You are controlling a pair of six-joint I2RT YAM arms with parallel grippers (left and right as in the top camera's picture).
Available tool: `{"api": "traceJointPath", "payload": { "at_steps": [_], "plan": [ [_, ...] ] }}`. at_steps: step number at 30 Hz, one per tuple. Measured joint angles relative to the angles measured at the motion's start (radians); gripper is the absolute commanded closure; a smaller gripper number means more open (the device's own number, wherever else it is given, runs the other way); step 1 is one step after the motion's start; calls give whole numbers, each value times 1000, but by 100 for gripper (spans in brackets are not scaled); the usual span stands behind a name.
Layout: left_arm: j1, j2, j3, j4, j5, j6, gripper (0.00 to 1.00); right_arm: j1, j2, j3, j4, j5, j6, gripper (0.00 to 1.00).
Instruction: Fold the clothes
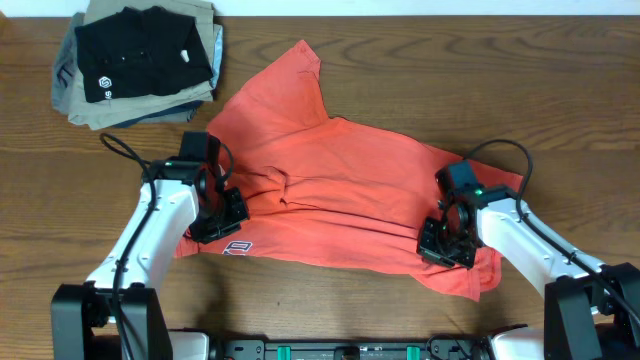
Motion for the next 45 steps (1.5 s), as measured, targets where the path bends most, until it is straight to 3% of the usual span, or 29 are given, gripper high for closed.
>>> {"api": "traceJointPath", "payload": {
  "at_steps": [6,12,14,18,24,33,36,39,41,42,45],
  "plan": [
    [0,4,0,7,0,0,93,-16,0,-14,-16,2,39,99],
    [0,4,0,7,-1,9,92,-142,0,-17,-70,40,47,99],
    [0,4,0,8,-1,13,85,-191,0,-18,-78,53,40,99],
    [0,4,0,19,-3,14,83,-289,0,-19,-86,66,14,99],
    [0,4,0,31,-4,17,69,-425,0,13,-108,111,-38,99],
    [0,4,11,80,8,16,58,-537,6,375,-307,252,-69,97],
    [0,4,50,129,47,16,46,-536,6,503,-341,237,-107,85],
    [-4,4,110,228,116,14,41,-532,5,590,-344,159,-174,63],
    [-19,4,156,295,154,18,30,-522,5,606,-340,103,-216,50],
    [-32,4,183,318,169,29,22,-512,6,607,-341,82,-233,38],
    [-82,7,278,363,197,55,20,-470,6,605,-340,44,-256,25]
  ]
}}
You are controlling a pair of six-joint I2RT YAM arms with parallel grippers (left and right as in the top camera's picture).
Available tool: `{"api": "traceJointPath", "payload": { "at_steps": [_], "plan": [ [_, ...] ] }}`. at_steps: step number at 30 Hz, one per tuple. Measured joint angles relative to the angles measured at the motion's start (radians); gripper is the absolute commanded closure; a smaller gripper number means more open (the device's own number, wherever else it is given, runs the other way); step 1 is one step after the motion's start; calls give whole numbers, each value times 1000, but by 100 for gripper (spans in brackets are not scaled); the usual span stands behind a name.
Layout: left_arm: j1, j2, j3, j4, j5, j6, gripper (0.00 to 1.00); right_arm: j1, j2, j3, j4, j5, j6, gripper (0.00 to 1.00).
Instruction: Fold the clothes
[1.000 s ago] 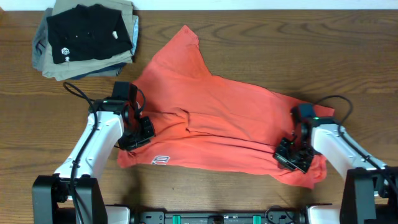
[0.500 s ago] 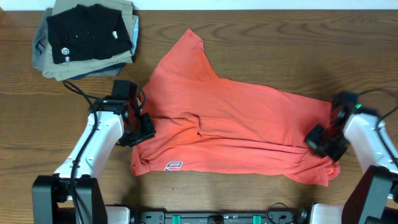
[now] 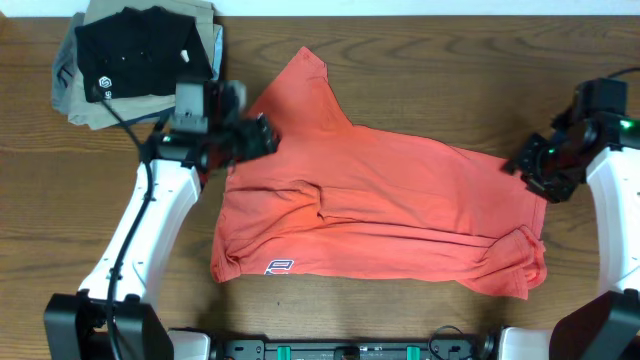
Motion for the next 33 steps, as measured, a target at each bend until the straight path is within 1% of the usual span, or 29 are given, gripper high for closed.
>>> {"api": "traceJointPath", "payload": {
  "at_steps": [1,3,5,6,9,14,20,29,33],
  "plan": [
    [-18,5,42,10,0,9,18,19,0,-2,8,-11,-10,21],
    [-49,24,128,21,-19,23,15,50,0,-12,24,-22,-18,19],
    [-71,57,209,54,-49,33,14,83,0,-30,40,-31,-25,19],
    [-76,76,238,78,-60,35,14,105,0,-45,54,-33,-26,18],
    [-80,148,291,166,-87,39,14,158,0,-79,84,-39,-28,16],
    [-87,323,297,299,-112,41,14,216,0,-120,105,-46,-28,16],
    [-98,496,296,436,-121,24,14,229,0,-132,113,-48,-28,16],
    [-107,607,296,546,-124,-129,14,237,0,-136,117,-21,-28,14],
    [-121,660,296,569,-124,-180,14,239,0,-137,117,-14,-32,14]
  ]
}}
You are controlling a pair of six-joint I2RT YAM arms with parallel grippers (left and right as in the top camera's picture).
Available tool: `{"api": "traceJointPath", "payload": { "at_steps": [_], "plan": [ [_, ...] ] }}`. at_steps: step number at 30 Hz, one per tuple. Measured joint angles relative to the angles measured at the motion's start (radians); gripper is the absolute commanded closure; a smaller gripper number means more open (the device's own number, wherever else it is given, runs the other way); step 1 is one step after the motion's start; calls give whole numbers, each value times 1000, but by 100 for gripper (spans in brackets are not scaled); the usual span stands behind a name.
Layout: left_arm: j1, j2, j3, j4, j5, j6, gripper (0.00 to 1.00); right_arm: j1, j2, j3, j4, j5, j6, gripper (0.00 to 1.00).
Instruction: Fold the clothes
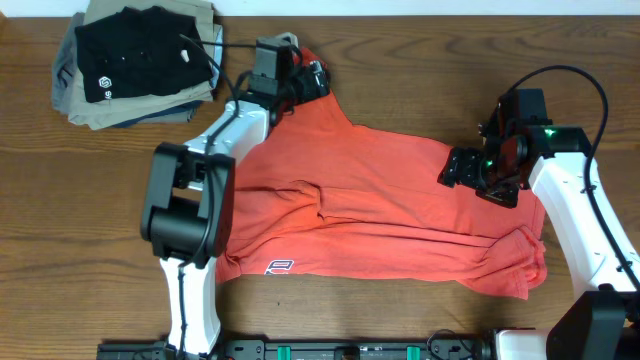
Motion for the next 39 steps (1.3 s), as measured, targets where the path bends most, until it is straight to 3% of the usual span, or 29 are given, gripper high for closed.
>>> {"api": "traceJointPath", "payload": {
  "at_steps": [11,39],
  "plan": [
    [-61,43,0,72,-3,-49,14,0,0,0,1,8,-19,14],
    [-65,48,0,7,-85,-80,20,0,0,0,-8,11,-34,13]
  ]
}}
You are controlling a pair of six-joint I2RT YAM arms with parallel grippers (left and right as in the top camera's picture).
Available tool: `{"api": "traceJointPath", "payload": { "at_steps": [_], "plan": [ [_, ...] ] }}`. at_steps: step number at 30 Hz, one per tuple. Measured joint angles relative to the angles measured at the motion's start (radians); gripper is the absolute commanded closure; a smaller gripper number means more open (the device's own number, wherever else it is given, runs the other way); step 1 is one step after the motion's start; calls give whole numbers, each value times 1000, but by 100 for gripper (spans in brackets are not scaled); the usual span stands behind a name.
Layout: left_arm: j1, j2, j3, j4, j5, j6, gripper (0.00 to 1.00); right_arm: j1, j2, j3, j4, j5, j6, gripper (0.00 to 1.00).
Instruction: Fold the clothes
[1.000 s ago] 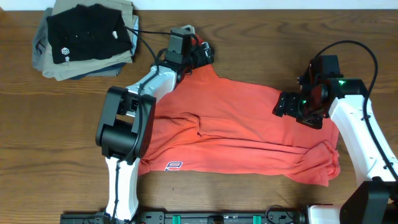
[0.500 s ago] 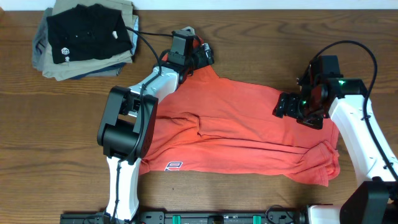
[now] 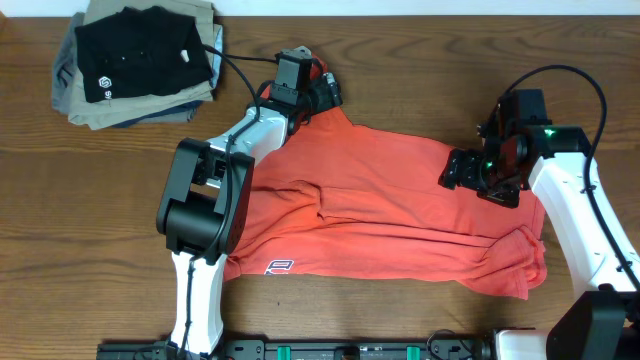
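Note:
An orange shirt [image 3: 390, 215] lies spread across the wooden table, with a white logo [image 3: 281, 267] at its front left corner. My left gripper [image 3: 326, 92] is at the shirt's far sleeve [image 3: 319, 69] and appears shut on it, hiding most of the sleeve. The left arm stretches far across the shirt's left side. My right gripper [image 3: 453, 170] rests at the shirt's far right edge. The overhead view does not show whether its fingers are open or shut.
A stack of folded clothes [image 3: 140, 60], black on top of khaki and grey, sits at the far left corner. The right arm's cable [image 3: 560, 75] loops above it. The shirt's front right corner [image 3: 515, 275] is bunched near the table's front edge.
My left gripper has shifted a little to the right at the far sleeve, and the sleeve has come with it. The right arm and the rest of the shirt look unchanged.
Both grippers were low on the shirt, near its front corners. Then the shirt lay flatter, with the left gripper by the far left edge and the right gripper off to the right. Later the left was at the far sleeve and the right on the far right edge, as now.

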Motion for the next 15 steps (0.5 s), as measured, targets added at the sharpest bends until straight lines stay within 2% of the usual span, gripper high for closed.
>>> {"api": "traceJointPath", "payload": {
  "at_steps": [11,15],
  "plan": [
    [-6,3,0,5,0,0,21,0,0,0,-1,0,-8,14],
    [-7,3,0,3,0,-3,28,0,0,0,0,0,-12,13]
  ]
}}
